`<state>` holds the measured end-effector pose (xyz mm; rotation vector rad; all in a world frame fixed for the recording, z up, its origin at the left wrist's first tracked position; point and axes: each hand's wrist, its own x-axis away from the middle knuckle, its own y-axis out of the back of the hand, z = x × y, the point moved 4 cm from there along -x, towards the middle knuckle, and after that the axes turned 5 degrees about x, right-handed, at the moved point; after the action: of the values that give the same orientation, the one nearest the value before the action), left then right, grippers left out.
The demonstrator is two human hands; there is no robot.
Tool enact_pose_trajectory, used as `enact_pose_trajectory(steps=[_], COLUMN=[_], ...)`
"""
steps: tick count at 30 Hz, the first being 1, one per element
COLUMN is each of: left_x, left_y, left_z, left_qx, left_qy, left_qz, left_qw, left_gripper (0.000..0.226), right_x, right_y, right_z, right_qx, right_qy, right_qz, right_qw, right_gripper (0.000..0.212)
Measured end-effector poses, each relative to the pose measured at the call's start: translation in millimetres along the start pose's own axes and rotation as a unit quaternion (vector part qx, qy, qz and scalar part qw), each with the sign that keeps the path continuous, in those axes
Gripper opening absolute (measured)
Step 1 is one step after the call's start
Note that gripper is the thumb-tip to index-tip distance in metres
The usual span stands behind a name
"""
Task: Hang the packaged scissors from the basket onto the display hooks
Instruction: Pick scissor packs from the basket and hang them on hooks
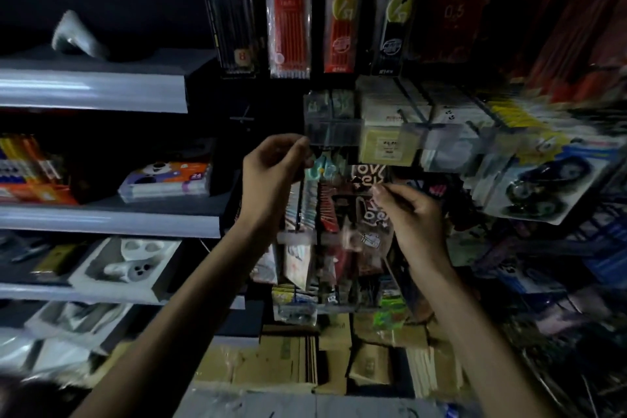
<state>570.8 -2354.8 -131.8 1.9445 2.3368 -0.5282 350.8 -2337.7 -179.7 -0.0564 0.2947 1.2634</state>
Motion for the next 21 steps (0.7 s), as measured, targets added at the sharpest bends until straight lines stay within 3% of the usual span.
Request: enact_pose_trajectory(steps=[9, 21], left_x=[5.4, 2.3], left_y=[-3.3, -4.9], left_z=[-27.7, -40.0], left_qx=[0.080, -0.098], left_qy=[0.017, -0.131], left_qz=[0.070, 0.109], left_qw=[0.994, 0.981], left_gripper=[0.023, 0.032], right_x=[-11.4, -32.1], right_y=[-20.4, -46.1], right_z=[17.6, 21.5], right_qx=[-0.039, -0.080], right_qy=[0.029, 0.007], right_qz=[0.029, 0.003], right_qw=[0.998, 0.997], right_gripper=[0.008, 0.014])
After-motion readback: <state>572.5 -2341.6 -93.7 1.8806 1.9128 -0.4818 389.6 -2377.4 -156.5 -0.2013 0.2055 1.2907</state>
